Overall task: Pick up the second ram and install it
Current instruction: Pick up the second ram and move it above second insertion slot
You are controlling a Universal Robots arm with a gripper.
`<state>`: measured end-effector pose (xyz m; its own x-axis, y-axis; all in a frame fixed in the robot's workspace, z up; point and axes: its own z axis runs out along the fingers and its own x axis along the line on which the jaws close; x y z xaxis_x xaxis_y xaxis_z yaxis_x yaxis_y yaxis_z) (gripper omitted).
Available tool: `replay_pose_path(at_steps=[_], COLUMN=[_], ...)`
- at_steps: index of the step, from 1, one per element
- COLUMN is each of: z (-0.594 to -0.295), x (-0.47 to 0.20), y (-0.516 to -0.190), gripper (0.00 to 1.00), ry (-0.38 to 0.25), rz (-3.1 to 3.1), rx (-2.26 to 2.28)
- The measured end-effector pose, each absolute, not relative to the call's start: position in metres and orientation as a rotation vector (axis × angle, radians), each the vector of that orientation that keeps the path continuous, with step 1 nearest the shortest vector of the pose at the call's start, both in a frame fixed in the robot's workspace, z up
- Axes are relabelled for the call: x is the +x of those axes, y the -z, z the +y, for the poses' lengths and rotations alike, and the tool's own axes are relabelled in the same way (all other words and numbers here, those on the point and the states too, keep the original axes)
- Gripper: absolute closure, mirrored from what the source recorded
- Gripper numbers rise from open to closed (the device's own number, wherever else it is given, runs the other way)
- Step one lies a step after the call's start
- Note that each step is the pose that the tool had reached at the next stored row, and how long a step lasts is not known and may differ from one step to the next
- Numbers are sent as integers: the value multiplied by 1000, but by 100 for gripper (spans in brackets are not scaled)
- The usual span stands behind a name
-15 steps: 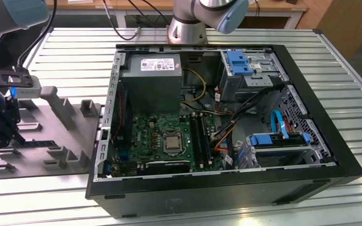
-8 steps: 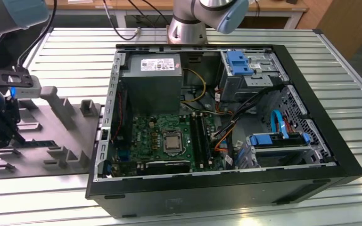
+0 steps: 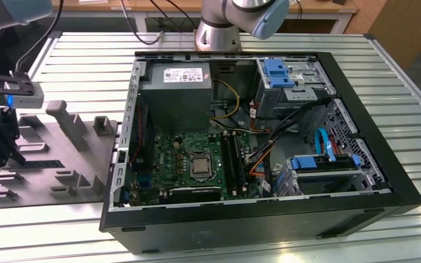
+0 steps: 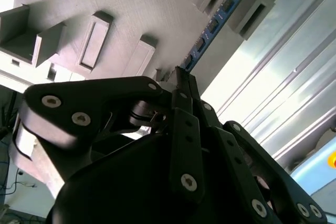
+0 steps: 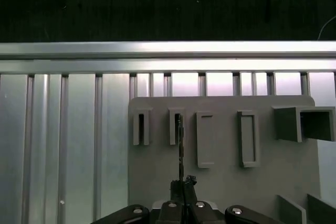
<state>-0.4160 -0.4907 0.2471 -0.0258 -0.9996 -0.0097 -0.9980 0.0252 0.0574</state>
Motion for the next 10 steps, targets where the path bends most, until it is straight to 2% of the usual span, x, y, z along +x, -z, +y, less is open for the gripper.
replay_pose_path(at_steps=[10], z=[-490], x=[-416], y=[-287], gripper=[88], ry=[74], rz=[-2225], rx=[2169])
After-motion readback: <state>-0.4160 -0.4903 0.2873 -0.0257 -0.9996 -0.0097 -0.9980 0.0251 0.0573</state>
